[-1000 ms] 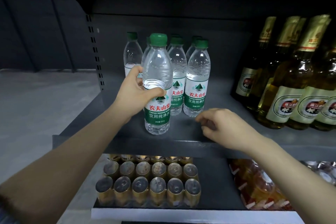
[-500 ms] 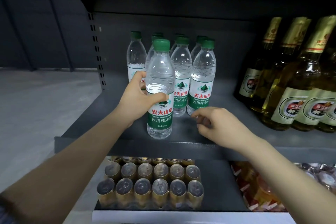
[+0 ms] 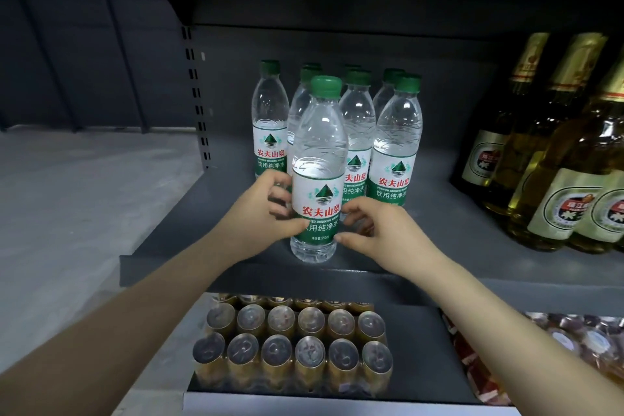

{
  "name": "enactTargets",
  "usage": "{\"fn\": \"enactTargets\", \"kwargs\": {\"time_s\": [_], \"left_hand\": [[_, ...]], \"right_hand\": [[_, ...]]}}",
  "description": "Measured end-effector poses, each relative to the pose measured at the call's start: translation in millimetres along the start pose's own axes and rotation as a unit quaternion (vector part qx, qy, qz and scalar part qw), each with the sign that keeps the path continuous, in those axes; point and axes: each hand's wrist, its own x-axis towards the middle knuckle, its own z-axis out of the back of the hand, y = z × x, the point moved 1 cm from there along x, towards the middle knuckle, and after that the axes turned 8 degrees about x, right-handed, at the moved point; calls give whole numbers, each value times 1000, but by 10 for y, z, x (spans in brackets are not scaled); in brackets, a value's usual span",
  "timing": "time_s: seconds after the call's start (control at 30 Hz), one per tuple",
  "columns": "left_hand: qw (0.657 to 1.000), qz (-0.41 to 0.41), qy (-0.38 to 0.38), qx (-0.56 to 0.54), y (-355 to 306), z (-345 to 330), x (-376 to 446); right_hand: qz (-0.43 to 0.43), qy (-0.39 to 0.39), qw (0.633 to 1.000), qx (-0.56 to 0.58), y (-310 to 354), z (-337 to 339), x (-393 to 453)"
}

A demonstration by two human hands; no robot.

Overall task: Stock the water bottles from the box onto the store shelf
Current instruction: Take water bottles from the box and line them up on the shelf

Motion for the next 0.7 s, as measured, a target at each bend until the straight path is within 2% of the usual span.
{"fn": "enactTargets", "kwargs": {"time_s": [0.13, 0.37, 0.7], "left_hand": [[998, -4, 19, 62, 85, -29, -53], [999, -22, -9, 39, 89, -30, -50], [998, -16, -33, 45, 235, 193, -65]], "right_hand": [[-20, -13, 999, 37, -8, -38, 26], [-27, -43, 997, 66, -8, -134, 60], [-12, -37, 997, 73, 156, -358, 199]]}}
